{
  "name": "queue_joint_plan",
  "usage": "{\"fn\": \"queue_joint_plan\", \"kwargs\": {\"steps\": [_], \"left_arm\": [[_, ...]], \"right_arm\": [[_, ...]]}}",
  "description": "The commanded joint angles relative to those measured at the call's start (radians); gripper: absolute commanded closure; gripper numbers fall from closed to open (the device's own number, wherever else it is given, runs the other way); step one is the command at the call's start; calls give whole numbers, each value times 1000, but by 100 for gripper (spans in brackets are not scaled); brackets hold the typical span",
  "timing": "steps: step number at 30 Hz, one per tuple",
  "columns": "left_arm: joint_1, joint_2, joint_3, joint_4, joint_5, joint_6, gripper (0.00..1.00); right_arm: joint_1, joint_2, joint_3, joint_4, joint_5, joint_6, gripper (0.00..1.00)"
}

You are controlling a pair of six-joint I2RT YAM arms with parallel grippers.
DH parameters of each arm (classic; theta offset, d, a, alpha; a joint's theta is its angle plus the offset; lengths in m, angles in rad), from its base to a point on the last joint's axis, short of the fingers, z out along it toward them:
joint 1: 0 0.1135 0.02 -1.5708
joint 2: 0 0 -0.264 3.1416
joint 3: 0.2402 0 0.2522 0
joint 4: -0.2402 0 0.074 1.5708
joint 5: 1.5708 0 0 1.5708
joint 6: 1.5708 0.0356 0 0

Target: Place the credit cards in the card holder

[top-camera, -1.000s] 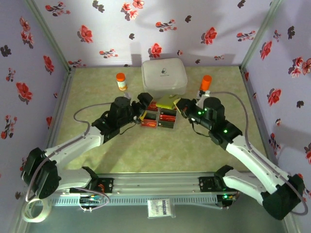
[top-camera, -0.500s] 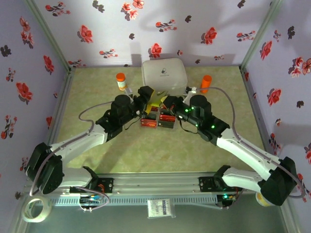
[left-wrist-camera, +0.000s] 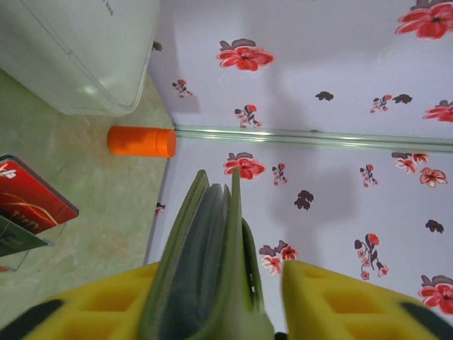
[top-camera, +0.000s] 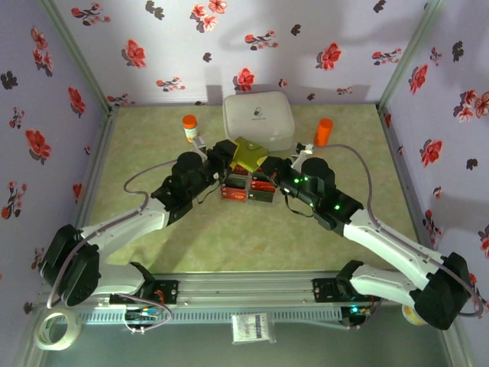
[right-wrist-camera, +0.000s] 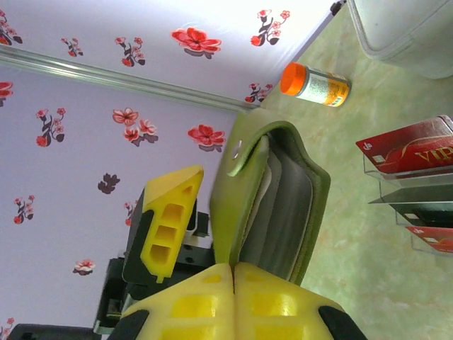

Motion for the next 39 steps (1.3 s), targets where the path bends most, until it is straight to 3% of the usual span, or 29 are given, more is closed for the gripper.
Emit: {"fn": "queue_joint_plan", "kwargs": {"steps": [1,7,9,11,18,22,26,39], "left_arm": [[-5,-2,-9,64,-16,14,65],[-3,-2,-32,69,-12,40,89],[9,-9,-53,65,8,75,100],[34,-24,-86,56,60,133,100],[156,-60,-116,-71,374,400,100],[165,-100,-30,-356,443,658,100],[165,-97,58,-550,472,834,100],[164,-29,54,-444,543,733,100]], "right_arm": [[10,-19,-12,45,15,19,100],[10,-22,-28,27,7,11,99],[8,-45,-36,-34,8,-28,79],[2,-94,-36,-176,44,-90,64],[-106,-172,-1,-508,61,-418,40],[-100,-71,91,-604,30,-616,38],[-30,56,186,-638,80,-697,38],[116,300,341,-559,165,-708,37]]}}
